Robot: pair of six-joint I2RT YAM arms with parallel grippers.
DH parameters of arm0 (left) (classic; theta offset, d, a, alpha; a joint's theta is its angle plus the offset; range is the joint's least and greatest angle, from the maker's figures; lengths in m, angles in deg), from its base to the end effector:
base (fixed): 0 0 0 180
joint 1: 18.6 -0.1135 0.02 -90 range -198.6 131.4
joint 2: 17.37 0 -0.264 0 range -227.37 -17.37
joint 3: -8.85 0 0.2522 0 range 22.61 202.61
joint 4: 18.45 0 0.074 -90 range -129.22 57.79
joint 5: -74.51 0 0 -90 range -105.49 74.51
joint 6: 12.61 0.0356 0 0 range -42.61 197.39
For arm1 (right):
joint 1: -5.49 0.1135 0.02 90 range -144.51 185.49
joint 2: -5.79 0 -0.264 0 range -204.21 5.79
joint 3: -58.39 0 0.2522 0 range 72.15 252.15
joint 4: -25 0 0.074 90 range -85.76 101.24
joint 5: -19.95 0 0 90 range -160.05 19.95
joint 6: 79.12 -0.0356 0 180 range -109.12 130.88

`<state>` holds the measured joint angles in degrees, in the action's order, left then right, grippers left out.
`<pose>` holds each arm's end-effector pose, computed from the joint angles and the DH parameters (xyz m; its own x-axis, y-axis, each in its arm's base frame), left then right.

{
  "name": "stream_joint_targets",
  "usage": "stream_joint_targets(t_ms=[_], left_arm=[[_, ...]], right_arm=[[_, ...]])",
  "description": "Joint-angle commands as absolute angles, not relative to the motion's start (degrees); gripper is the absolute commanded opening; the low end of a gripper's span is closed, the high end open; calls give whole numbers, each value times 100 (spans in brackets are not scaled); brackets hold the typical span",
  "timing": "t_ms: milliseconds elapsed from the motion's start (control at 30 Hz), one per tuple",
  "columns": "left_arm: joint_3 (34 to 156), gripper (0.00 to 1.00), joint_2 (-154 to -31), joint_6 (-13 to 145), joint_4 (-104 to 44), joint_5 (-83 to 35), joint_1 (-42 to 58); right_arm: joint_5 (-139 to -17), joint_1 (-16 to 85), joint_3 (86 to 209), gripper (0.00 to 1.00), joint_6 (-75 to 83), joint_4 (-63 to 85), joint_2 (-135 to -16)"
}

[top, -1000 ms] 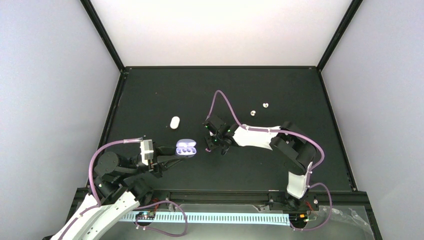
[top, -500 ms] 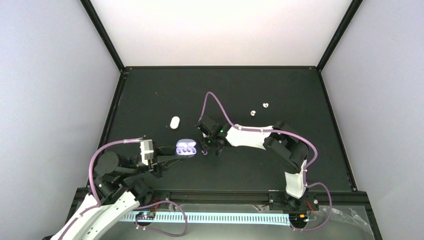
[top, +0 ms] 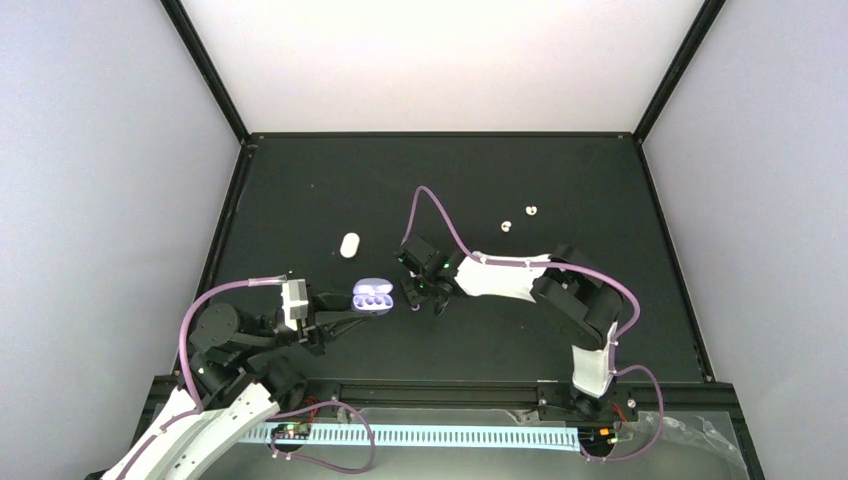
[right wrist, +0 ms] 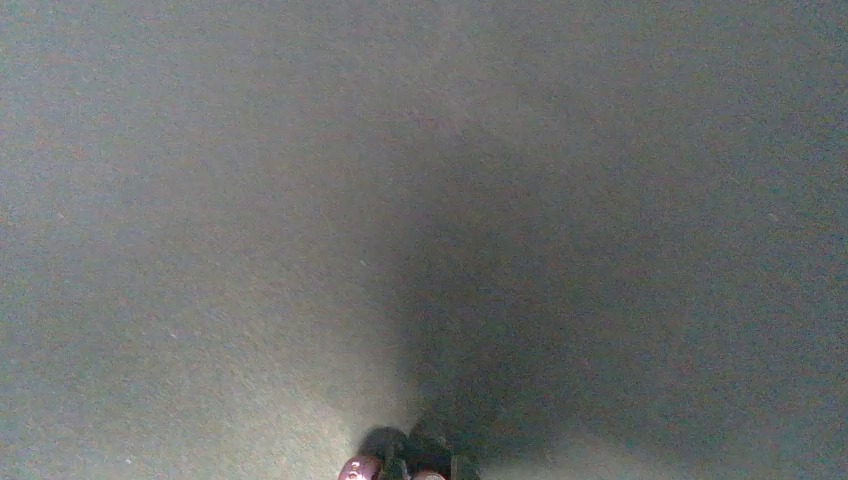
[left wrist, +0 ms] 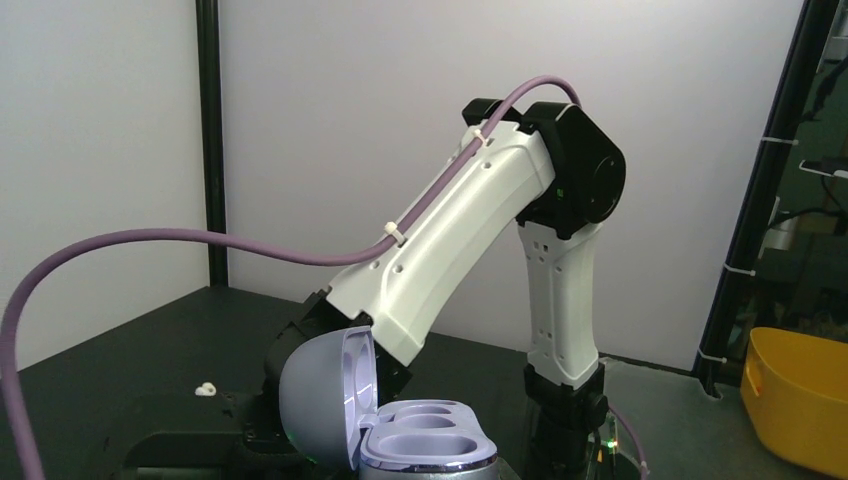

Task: Insert the wireless bluetooth earbuds into the charging case
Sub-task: Move the earbud to the center of the board.

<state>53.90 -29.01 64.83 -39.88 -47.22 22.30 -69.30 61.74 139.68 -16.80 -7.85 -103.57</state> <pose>0.0436 -0.0626 0.3273 -0.0525 -0.1992 -0.9785 0.9572 0.2692 -0.1062 0.2133 0.3185 0.1481 -0.8145 -0.3830 -0.4357 -0.5076 0.8342 0.2156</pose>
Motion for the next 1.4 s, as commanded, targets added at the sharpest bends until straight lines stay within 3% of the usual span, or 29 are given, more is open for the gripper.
stream_joint_targets(t_ms=[0, 433, 633, 733, 1000, 1367], left_arm=[[5407, 2, -2893, 6517, -3951, -4727, 2240], [5381, 2, -3052, 6500, -3905, -4711, 2236], [5390, 1, -3166, 6498, -3820, -4780, 2240], [5382, 2, -3176, 6487, -3824, -4800, 2237], [5372, 2, -3195, 6505, -3815, -4766, 2236], [5381, 1, -3243, 6526, -3812, -4753, 2238]], right_arm=[[-6475, 6127, 13554, 1, -1968, -817, -9959], [-6681, 5380, 12477, 3, -2566, -418, -9216], [-6557, 5321, 12468, 35, -2633, -460, -8967], [-6393, 5315, 12433, 43, -2419, -608, -8766], [-6748, 5574, 12060, 39, -1436, -526, -8426], [-6530, 5909, 12106, 30, -1547, -82, -8616]])
